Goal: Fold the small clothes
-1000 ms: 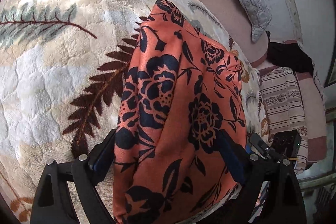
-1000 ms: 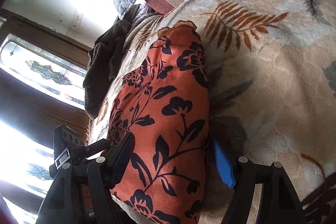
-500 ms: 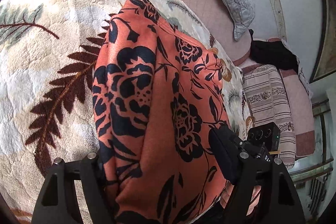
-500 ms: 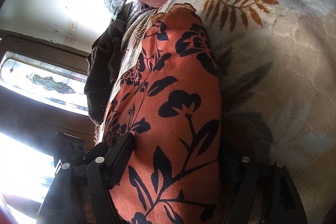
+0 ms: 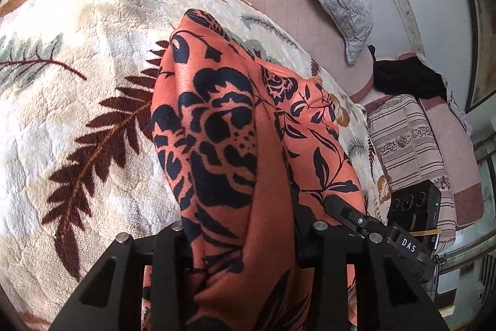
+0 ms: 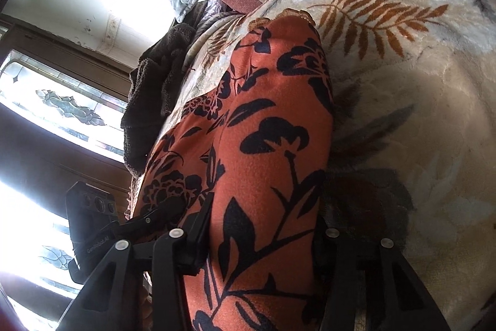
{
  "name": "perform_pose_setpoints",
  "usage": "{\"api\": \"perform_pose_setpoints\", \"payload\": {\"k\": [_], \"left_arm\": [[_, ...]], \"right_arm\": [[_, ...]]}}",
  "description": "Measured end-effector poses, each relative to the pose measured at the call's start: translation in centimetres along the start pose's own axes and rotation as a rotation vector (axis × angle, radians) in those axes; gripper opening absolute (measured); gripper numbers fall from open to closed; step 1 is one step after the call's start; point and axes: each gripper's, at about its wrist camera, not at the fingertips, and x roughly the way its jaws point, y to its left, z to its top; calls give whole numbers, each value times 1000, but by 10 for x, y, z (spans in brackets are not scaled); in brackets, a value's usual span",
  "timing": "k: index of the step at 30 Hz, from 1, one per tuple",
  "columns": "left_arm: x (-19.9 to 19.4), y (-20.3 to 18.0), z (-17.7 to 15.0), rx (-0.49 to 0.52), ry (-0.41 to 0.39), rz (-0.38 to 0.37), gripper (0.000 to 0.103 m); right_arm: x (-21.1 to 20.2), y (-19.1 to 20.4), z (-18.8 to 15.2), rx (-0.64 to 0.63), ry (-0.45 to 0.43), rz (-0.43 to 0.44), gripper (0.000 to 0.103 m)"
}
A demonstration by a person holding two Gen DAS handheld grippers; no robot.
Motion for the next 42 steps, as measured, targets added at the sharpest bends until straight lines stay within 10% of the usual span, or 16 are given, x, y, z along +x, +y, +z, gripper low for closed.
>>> {"api": "perform_pose_setpoints", "payload": {"k": [26, 42], "left_arm": [[0, -208, -47, 343, -85, 11, 36], [58, -166, -64, 342, -12, 169, 36]], "right_arm": [[-201, -51, 18, -97, -291, 61, 43], [-137, -83, 20, 10, -126, -93, 43]]}}
